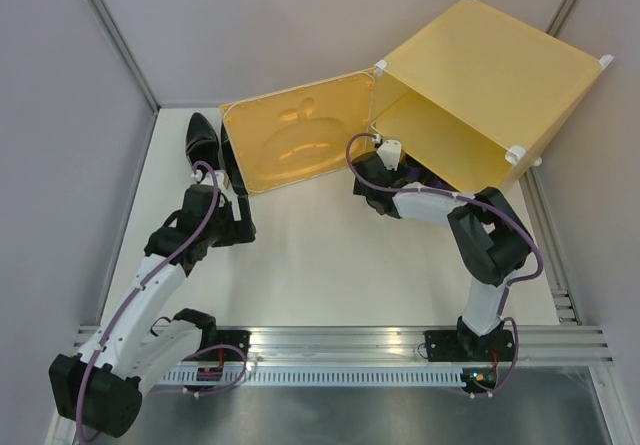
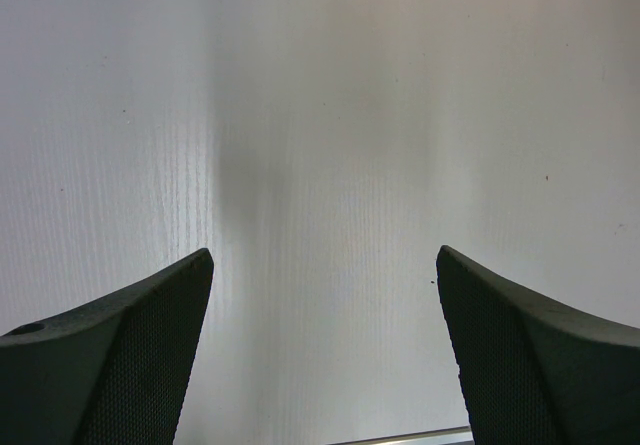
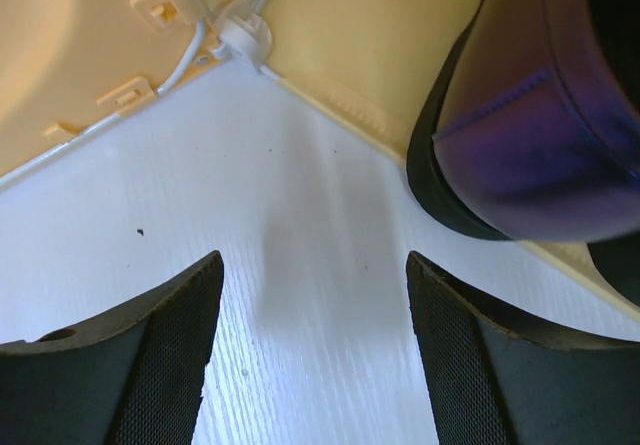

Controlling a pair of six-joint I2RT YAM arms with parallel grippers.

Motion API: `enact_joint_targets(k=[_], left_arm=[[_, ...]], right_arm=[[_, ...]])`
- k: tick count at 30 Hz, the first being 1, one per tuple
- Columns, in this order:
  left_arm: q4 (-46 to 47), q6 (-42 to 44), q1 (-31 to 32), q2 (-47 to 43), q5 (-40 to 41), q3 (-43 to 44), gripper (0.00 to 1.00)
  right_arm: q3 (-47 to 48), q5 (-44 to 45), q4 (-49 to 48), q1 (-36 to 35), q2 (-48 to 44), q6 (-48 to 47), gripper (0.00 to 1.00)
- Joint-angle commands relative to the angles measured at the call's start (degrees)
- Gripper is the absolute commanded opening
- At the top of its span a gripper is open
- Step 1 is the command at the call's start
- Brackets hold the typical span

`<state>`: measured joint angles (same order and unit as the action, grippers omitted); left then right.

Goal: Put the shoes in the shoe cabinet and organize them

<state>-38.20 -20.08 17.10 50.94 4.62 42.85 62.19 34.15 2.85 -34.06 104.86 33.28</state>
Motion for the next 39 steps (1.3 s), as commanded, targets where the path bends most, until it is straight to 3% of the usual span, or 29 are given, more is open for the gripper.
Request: enact_joint_targets(k=[1, 30, 39], left_arm=[[1.3, -1.0, -0.2, -0.7, 1.2, 0.1, 0.95], [1.2, -1.0, -0.2, -0.4, 1.4, 0.2, 0.95], [1.3, -1.0, -0.3, -0.6, 1.6, 0.2, 0.95]], right_arm=[[4.0, -2.2, -1.8, 1.5, 3.1, -3.4, 0.78], [5.1, -0.4, -1.7, 6.9, 4.7, -6.6, 0.78], [3.7, -4.2, -1.8, 6.8, 2.2, -7.4, 0.78]])
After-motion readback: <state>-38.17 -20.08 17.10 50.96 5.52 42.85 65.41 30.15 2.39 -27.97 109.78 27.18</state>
